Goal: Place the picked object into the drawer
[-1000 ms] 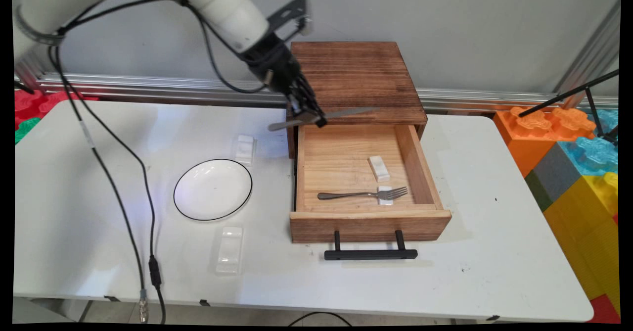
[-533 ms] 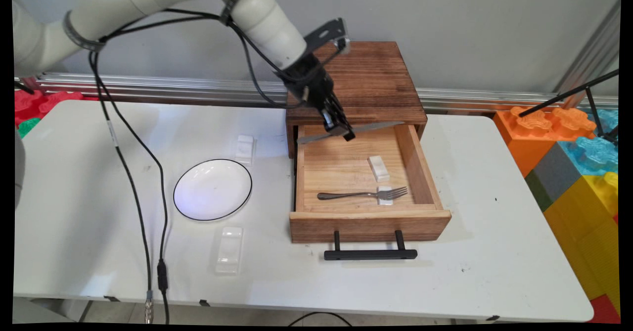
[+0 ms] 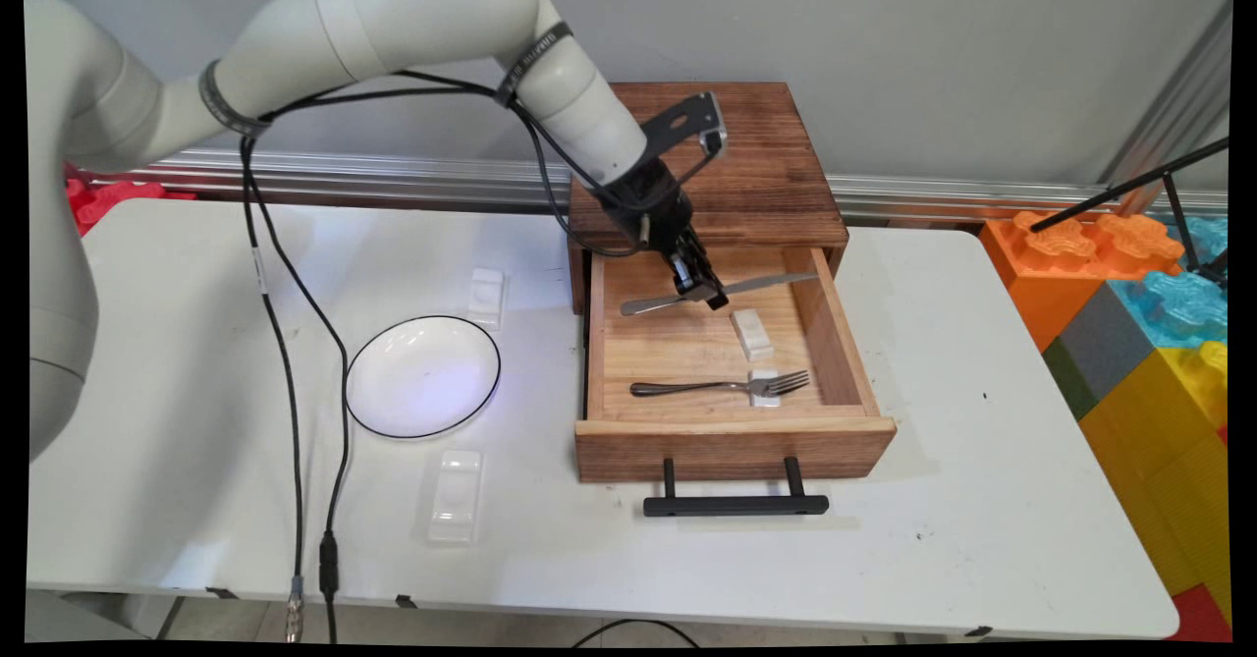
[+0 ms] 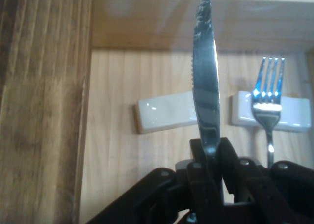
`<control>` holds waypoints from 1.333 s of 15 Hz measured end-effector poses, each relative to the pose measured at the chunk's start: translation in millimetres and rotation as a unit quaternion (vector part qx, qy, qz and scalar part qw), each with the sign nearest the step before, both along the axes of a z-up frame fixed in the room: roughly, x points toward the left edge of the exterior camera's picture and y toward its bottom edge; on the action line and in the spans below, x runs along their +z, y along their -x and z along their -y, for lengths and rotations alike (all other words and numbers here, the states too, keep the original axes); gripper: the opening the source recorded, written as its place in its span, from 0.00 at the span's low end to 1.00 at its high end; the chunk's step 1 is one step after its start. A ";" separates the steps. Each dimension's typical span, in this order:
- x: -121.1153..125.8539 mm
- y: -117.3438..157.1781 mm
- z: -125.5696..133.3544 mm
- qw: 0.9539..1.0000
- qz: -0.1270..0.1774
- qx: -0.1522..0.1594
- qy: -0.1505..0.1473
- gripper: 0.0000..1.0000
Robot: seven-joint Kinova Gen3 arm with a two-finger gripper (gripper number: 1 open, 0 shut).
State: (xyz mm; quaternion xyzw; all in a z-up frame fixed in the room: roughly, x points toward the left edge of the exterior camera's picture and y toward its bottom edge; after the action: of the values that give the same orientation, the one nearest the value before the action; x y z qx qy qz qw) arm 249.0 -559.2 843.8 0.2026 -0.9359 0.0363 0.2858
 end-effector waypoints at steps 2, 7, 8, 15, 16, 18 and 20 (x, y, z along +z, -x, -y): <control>-10.1 2.7 4.0 1.000 -0.001 0.001 -0.001 0.00; -32.2 4.1 8.5 1.000 0.002 0.000 -0.008 0.00; -35.4 4.3 8.8 1.000 0.002 -0.001 -0.009 0.00; -51.9 3.9 8.6 1.000 0.005 -0.006 -0.013 0.00; -53.5 4.1 9.1 1.000 0.004 -0.006 -0.012 0.00; -56.5 4.4 9.8 1.000 0.004 -0.006 -0.009 0.00; -60.4 4.6 10.0 1.000 0.003 -0.007 -0.006 0.00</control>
State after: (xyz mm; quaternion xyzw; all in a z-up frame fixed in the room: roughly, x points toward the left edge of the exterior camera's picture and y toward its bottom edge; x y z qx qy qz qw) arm 244.4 -569.2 783.4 0.1977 -0.9384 0.0293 0.2820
